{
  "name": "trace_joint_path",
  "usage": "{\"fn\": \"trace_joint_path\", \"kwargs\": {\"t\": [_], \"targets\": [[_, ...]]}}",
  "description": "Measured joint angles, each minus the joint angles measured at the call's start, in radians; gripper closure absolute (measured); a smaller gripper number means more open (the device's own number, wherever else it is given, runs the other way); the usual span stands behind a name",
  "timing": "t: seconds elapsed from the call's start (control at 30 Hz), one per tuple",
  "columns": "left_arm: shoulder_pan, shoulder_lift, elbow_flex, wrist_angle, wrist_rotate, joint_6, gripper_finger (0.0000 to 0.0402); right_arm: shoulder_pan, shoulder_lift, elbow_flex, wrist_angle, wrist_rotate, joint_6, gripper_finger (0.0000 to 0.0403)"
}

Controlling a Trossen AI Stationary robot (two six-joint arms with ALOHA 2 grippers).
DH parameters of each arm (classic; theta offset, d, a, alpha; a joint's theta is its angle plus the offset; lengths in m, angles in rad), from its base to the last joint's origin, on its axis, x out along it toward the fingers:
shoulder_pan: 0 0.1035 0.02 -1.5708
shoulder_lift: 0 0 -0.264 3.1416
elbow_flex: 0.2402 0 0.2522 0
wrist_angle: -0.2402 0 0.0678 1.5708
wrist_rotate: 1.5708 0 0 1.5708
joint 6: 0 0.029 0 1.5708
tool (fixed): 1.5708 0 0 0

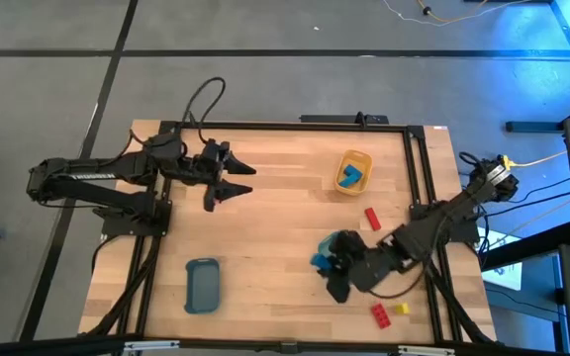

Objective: Sort & place blocks by color
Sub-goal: Put the blue block into the yellow bin

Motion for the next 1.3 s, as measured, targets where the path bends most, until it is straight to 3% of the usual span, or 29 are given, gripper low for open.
{"fn": "trace_joint_path", "kwargs": {"t": [0.37,0.63,0.83,1.03,1.2,1.3], "targets": [[0.058,-0.168,0.000,-0.117,0.010,0.015,0.0140,-0.200,-0.039,0.000,0.097,-0.078,-0.257,0.0272],[0.060,-0.170,0.000,-0.136,-0.015,0.001,0.0140,-0.295,-0.203,-0.027,-0.039,-0.119,-0.390,0.0272],[0.022,-0.099,0.000,-0.124,-0.129,0.007,0.0140,-0.312,-0.424,-0.252,0.032,-0.126,-0.364,0.0272],[-0.027,-0.018,0.000,-0.006,-0.260,0.002,0.0140,-0.317,-0.623,-0.532,0.316,-0.150,-0.379,0.0272],[-0.075,0.063,0.000,0.130,-0.394,-0.038,0.0140,-0.348,-0.697,-0.680,0.575,-0.179,-0.440,0.0272],[-0.094,0.100,0.000,0.196,-0.417,-0.054,0.0140,-0.373,-0.709,-0.713,0.665,-0.218,-0.474,0.0272]]}}
